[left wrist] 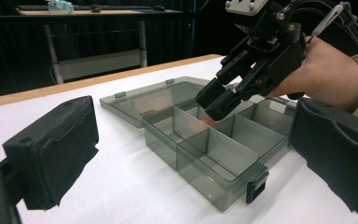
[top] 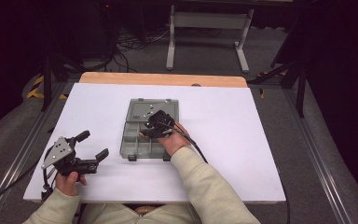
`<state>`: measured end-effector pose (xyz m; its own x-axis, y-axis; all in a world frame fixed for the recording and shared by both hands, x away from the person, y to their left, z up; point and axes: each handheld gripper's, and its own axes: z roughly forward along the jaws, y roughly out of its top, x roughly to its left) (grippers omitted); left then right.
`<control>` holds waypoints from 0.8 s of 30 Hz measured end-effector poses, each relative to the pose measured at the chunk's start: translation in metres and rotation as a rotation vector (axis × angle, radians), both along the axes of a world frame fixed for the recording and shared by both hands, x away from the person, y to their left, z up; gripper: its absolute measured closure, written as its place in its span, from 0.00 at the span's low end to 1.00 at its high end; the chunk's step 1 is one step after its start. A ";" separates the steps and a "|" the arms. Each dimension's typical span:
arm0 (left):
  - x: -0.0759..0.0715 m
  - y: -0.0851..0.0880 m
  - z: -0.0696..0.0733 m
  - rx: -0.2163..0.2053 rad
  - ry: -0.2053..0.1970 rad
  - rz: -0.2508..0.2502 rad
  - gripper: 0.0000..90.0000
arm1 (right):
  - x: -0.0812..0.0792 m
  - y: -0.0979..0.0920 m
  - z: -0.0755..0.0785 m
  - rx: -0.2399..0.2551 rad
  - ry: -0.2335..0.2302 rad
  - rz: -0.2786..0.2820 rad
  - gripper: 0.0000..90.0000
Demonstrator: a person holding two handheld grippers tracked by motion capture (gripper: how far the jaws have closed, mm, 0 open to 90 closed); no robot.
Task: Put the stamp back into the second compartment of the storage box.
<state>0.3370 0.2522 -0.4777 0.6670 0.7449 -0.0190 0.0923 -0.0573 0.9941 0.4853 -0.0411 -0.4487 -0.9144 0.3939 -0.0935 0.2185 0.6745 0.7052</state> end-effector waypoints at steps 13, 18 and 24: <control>0.000 0.000 0.000 0.000 -0.001 0.000 0.03 | -0.005 -0.003 0.010 0.031 -0.030 0.010 0.59; 0.000 0.000 0.000 0.000 -0.003 0.001 0.03 | -0.010 -0.006 0.019 0.071 -0.071 0.030 0.42; 0.000 0.000 0.000 0.003 -0.003 -0.002 0.03 | -0.018 -0.009 0.029 0.124 -0.078 0.040 0.27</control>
